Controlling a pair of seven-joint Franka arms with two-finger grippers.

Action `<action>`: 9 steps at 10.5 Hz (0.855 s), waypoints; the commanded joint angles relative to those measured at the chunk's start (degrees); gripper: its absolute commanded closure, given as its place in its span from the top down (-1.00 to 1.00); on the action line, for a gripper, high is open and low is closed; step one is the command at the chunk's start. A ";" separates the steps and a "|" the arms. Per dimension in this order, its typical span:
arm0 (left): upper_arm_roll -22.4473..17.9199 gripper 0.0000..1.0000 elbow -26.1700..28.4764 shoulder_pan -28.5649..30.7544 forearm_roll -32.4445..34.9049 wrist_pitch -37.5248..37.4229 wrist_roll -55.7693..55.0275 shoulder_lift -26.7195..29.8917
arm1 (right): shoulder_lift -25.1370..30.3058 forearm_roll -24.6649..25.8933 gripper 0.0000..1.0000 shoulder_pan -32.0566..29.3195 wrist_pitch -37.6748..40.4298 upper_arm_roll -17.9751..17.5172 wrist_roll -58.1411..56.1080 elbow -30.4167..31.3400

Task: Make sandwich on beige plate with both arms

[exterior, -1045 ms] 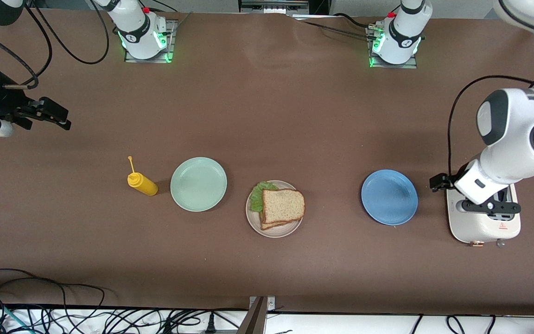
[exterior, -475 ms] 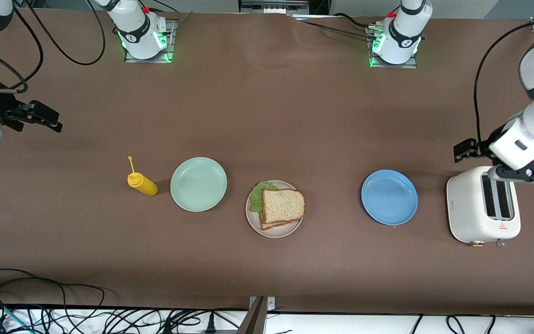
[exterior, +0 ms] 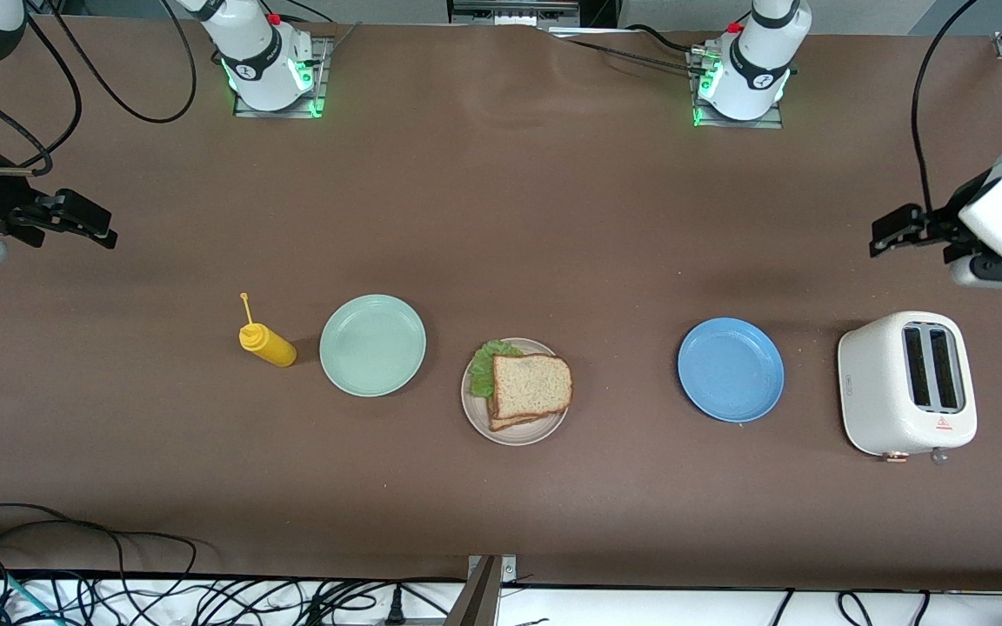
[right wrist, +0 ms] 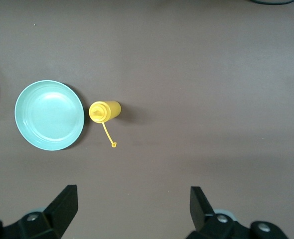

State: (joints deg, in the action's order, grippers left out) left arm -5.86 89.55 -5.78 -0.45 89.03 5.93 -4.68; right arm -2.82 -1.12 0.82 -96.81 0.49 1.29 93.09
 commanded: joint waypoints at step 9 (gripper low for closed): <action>2.43 1.00 -5.88 2.36 -3.24 -7.47 1.72 3.18 | -0.78 0.32 1.00 -0.38 1.09 -0.40 -0.76 -1.77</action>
State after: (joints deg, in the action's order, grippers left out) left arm -3.93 84.85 -4.49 -1.72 82.34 7.26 -1.76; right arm -2.95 -1.12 0.82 -96.81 0.48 1.29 93.07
